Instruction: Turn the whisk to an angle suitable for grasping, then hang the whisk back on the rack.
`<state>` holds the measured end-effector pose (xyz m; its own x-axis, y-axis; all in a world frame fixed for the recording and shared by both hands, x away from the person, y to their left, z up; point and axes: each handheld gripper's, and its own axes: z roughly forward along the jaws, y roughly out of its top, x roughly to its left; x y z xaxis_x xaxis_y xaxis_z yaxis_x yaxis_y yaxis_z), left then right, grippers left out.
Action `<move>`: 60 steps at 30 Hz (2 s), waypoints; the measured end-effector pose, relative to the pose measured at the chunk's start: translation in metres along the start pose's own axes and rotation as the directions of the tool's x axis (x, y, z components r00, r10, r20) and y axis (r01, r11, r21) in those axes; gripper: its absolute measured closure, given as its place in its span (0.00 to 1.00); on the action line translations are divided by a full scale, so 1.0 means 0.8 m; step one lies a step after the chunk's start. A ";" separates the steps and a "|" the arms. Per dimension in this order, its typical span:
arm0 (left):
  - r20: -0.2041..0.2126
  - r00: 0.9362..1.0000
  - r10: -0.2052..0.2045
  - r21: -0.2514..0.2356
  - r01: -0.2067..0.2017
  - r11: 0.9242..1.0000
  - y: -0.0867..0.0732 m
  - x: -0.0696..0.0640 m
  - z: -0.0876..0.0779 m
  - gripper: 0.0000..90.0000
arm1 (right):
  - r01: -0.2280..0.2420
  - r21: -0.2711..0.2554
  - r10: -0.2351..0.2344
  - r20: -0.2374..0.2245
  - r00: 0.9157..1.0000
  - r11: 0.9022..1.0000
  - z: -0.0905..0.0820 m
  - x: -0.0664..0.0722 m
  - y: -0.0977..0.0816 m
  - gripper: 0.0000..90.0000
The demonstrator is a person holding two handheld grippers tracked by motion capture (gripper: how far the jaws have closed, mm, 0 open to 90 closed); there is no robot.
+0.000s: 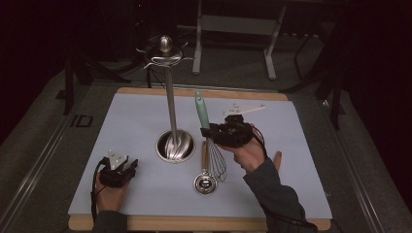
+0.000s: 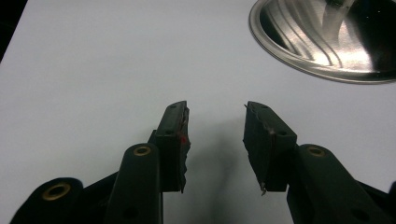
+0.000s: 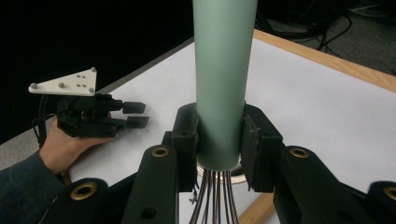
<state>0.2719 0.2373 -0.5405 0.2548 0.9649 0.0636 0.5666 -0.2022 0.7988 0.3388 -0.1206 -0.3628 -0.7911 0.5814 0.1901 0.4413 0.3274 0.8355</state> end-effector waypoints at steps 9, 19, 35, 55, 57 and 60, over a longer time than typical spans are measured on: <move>0.000 1.000 -0.001 -0.001 0.001 1.000 0.000 0.000 0.000 0.67 | 0.029 -0.012 -0.029 -0.020 0.999 0.999 0.000 0.010 0.010 0.77; 0.000 1.000 -0.001 -0.002 0.001 1.000 0.000 0.000 0.000 0.67 | 0.052 -0.033 -0.053 -0.033 0.998 0.998 -0.002 0.018 0.017 0.77; 0.000 1.000 0.000 0.000 0.000 1.000 0.000 0.000 0.000 0.67 | 0.106 -0.082 -0.111 -0.060 0.992 0.991 -0.009 0.030 0.029 0.77; -0.001 1.000 0.001 0.000 -0.001 1.000 0.000 -0.001 0.000 0.67 | 0.168 -0.173 -0.186 -0.094 0.978 0.970 -0.022 0.054 0.074 0.77; -0.001 1.000 0.000 -0.001 0.000 1.000 0.000 -0.001 0.000 0.67 | 0.173 -0.182 -0.193 -0.098 0.976 0.968 -0.022 0.056 0.077 0.77; 0.001 1.000 0.002 0.001 -0.002 1.000 0.000 -0.001 0.000 0.67 | 0.176 -0.184 -0.197 -0.100 0.975 0.967 -0.021 0.058 0.081 0.77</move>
<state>0.2720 0.2369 -0.5408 0.2562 0.9645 0.0645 0.5673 -0.2041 0.7978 0.3234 -0.0849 -0.2910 -0.9008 0.4282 0.0726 0.2095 0.2820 0.9363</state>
